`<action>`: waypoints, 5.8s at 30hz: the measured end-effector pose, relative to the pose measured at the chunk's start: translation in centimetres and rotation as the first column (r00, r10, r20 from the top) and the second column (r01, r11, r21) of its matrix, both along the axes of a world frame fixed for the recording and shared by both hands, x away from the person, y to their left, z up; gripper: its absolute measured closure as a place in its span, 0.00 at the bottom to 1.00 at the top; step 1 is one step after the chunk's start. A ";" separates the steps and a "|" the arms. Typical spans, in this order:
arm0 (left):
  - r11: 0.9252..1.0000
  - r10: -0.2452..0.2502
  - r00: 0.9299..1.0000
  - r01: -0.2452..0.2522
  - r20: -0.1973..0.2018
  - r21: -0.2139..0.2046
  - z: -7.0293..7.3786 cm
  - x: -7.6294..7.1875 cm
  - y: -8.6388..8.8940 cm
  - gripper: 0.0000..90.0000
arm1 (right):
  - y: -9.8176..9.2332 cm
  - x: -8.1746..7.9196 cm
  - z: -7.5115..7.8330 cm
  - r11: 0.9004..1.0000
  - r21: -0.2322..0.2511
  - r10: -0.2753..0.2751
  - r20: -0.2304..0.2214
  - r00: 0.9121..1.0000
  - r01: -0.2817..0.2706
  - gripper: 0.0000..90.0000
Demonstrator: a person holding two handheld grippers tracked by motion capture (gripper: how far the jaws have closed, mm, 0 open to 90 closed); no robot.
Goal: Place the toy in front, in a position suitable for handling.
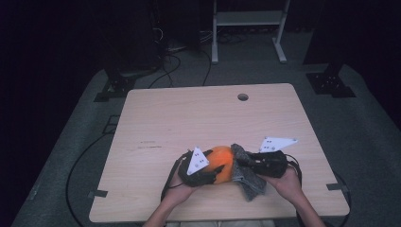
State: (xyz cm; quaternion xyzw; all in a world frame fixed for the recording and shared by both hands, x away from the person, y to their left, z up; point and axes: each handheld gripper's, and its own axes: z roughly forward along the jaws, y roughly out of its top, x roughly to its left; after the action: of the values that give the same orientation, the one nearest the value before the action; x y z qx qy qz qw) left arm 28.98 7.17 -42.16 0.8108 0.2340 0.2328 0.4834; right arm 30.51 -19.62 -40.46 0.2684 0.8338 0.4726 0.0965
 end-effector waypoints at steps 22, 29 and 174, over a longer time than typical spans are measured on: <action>0.982 -0.168 0.961 0.145 -0.219 -0.118 -0.3 0.6 1.9 0.37 | -0.8 -0.9 -0.5 0.989 -0.013 0.145 -0.117 0.983 -0.147 0.84; 0.975 -0.219 0.953 0.209 -0.208 -0.072 -0.3 -0.1 1.8 0.38 | -0.5 -0.9 1.2 0.987 -0.014 0.160 -0.067 0.985 -0.162 0.84; 0.998 0.036 0.989 -0.042 -0.147 -0.038 1.1 8.8 -2.3 0.26 | -10.3 0.8 -1.4 0.985 0.092 -0.141 -0.048 0.989 0.145 0.40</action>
State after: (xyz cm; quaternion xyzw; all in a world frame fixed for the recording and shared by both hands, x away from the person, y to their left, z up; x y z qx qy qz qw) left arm 37.81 4.89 -41.03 0.8108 0.2892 0.1772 0.4771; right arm 31.27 -29.89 -41.86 0.3416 0.7907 0.4982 0.1001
